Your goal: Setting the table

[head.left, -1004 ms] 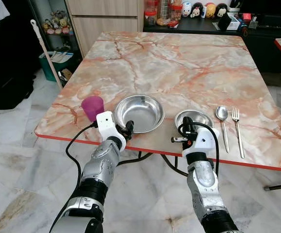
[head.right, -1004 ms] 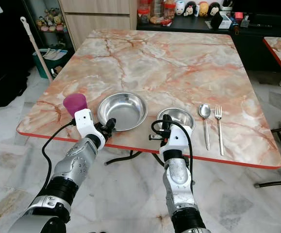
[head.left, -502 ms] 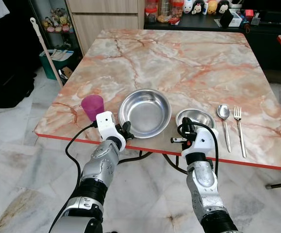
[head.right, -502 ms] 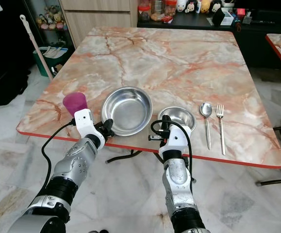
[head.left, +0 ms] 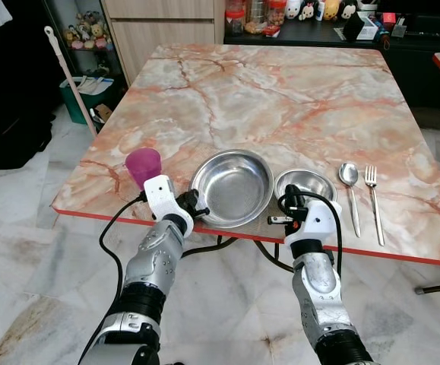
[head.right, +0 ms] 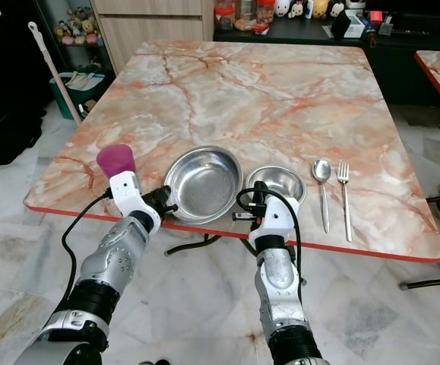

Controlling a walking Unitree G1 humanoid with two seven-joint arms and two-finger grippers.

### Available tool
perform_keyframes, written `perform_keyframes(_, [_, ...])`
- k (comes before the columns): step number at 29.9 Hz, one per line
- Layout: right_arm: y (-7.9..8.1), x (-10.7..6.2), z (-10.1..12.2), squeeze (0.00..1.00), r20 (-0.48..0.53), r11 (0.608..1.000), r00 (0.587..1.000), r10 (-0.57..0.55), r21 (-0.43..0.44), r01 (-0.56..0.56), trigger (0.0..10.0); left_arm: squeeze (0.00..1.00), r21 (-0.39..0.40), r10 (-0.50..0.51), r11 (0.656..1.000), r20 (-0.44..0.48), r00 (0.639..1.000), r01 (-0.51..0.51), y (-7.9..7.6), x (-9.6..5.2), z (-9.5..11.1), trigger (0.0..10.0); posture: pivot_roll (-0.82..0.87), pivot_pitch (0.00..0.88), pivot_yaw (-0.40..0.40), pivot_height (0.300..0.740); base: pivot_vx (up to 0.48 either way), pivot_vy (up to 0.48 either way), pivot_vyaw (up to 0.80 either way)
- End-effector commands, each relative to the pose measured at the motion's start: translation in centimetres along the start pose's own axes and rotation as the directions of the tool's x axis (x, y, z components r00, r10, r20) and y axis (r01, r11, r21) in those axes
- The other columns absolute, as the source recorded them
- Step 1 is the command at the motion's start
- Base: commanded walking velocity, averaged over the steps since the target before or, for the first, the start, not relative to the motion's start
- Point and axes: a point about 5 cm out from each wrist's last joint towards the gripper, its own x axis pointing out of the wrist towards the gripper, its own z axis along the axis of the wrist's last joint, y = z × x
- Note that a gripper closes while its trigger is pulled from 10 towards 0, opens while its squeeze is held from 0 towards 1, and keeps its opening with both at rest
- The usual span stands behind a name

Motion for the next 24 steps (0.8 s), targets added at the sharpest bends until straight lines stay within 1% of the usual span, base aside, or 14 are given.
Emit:
perform_keyframes(1, [0.2,0.0,-0.1,0.0,-0.012,1.0,1.0,0.012,0.003,-0.012,10.0,0.0,-0.024,0.026,0.999,-0.007,1.0,-0.026,0.8,-0.4,-0.3,0.0,0.03,0.112,0.034,0.74,0.0,0.0,0.0])
perform_keyframes(4, [0.2,0.2,-0.1,0.0,-0.012,1.0,1.0,0.016,0.002,-0.016,10.0,0.0,-0.051,0.03,0.998,-0.002,1.0,-0.03,0.9,-0.5,-0.3,0.0,0.03,0.11,0.03,0.74,0.0,0.0,0.0])
perform_keyframes(8, [0.2,0.3,0.0,0.0,-0.011,1.0,1.0,0.018,0.001,-0.018,10.0,0.0,-0.112,0.036,0.993,0.02,0.999,-0.034,1.0,-0.7,0.0,0.0,0.03,0.107,0.027,0.74,0.0,0.0,0.0])
perform_keyframes(9, [0.1,0.3,0.0,0.0,-0.01,1.0,1.0,0.019,-0.002,-0.019,10.0,0.0,-0.156,0.033,0.987,0.048,0.998,-0.026,1.0,-0.8,0.3,0.0,0.03,0.107,0.025,0.74,0.0,0.0,0.0])
perform_keyframes(10, [0.1,0.3,0.0,0.0,-0.01,1.0,1.0,0.02,-0.003,-0.02,10.0,0.0,-0.169,0.032,0.985,0.057,0.998,-0.022,1.0,-0.8,0.4,0.0,0.03,0.107,0.025,0.74,0.0,0.0,0.0])
perform_keyframes(12, [0.1,0.3,0.1,0.0,-0.008,1.0,1.0,0.02,-0.002,-0.02,10.0,0.0,-0.189,0.022,0.982,0.088,0.996,-0.005,0.9,-0.9,0.9,0.0,0.03,0.107,0.023,0.74,0.0,0.0,0.0])
perform_keyframes(13, [0.1,0.3,0.1,0.0,-0.008,1.0,1.0,0.02,-0.002,-0.02,10.0,0.0,-0.189,0.022,0.982,0.088,0.996,-0.005,0.9,-0.9,0.9,0.0,0.03,0.107,0.023,0.74,0.0,0.0,0.0])
perform_keyframes(14, [0.0,0.3,0.1,0.0,-0.005,1.0,1.0,0.02,-0.002,-0.02,10.0,0.0,-0.201,-0.01,0.979,0.132,0.991,0.037,0.5,-1.0,1.4,0.0,0.03,0.108,0.02,0.74,0.0,0.0,0.0])
perform_keyframes(16, [0.0,0.4,0.2,0.0,-0.001,1.0,1.0,0.019,0.0,-0.019,10.0,0.0,-0.205,-0.034,0.976,0.165,0.986,0.068,0.2,-1.1,1.8,0.0,0.03,0.106,0.017,0.74,0.0,0.0,0.0])
perform_keyframes(17, [-0.1,0.5,0.4,0.0,0.006,1.0,1.0,0.017,0.003,-0.017,10.0,0.0,-0.221,-0.047,0.971,0.212,0.976,0.094,-0.1,-1.2,2.4,10.0,0.03,0.106,0.016,0.74,0.0,0.0,0.0])
perform_keyframes(20, [-0.2,0.9,1.2,0.0,0.035,1.0,0.999,0.009,0.015,-0.01,10.0,0.0,-0.235,-0.065,0.962,0.298,0.952,0.139,-0.5,-1.5,3.6,10.0,0.03,0.104,0.01,0.74,0.0,0.0,0.0])
perform_keyframes(24, [-0.2,1.4,2.0,0.0,0.064,1.0,0.998,0.014,0.02,-0.016,10.0,0.0,-0.246,-0.09,0.952,0.336,0.938,0.18,-1.0,-1.6,4.1,10.0,0.03,0.102,0.003,0.74,0.0,0.0,0.0])
